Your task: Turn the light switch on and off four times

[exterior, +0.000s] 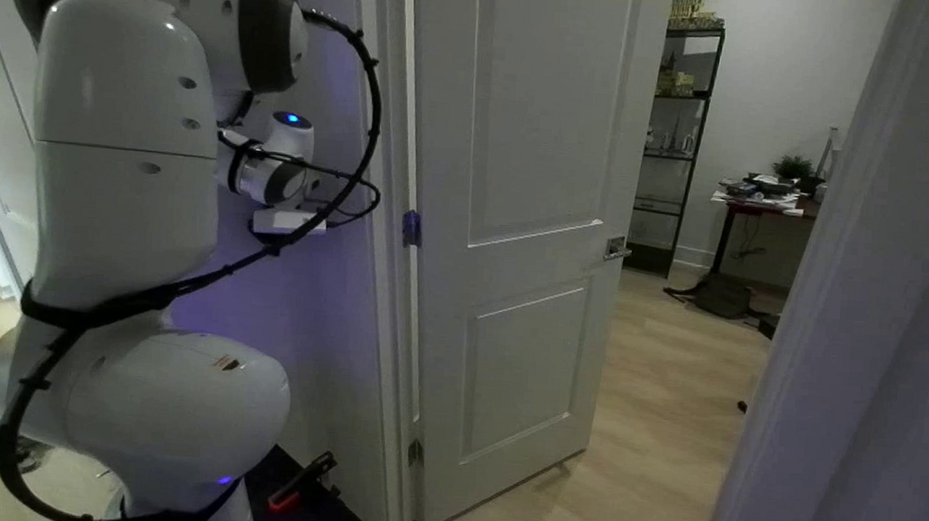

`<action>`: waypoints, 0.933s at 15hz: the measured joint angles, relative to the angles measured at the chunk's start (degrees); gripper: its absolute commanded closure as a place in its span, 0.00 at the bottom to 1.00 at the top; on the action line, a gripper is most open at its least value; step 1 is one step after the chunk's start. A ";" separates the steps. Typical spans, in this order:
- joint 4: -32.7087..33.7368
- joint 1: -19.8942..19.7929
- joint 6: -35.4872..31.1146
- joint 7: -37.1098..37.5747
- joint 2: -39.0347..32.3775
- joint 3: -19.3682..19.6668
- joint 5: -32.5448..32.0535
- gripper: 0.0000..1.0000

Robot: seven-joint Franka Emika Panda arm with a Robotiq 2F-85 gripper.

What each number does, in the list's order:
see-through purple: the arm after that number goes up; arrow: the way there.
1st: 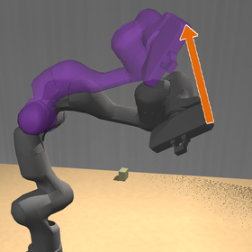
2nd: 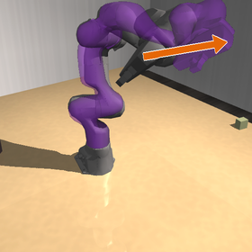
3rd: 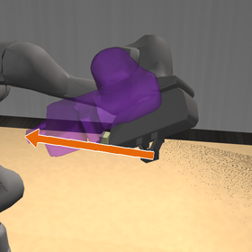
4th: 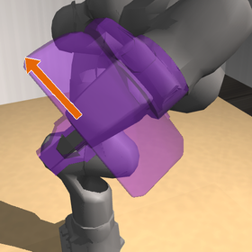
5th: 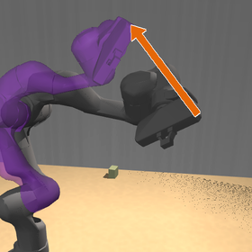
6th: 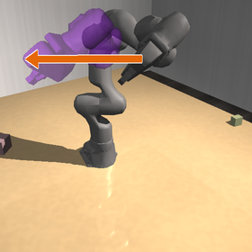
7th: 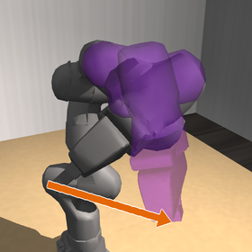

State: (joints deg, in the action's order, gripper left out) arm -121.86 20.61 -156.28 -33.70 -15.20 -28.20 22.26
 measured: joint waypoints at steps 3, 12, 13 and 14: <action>-1.96 0.54 0.81 1.12 -6.72 -2.02 -0.75 1.00; -0.60 -3.95 36.49 4.73 -4.57 2.43 -13.82 1.00; -0.61 -4.06 39.93 5.04 -2.58 3.37 -15.23 1.00; -0.65 -4.09 42.75 5.09 -0.73 4.10 -16.00 1.00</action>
State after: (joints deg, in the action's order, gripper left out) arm -122.50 16.52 -113.52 -28.61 -15.93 -24.10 6.27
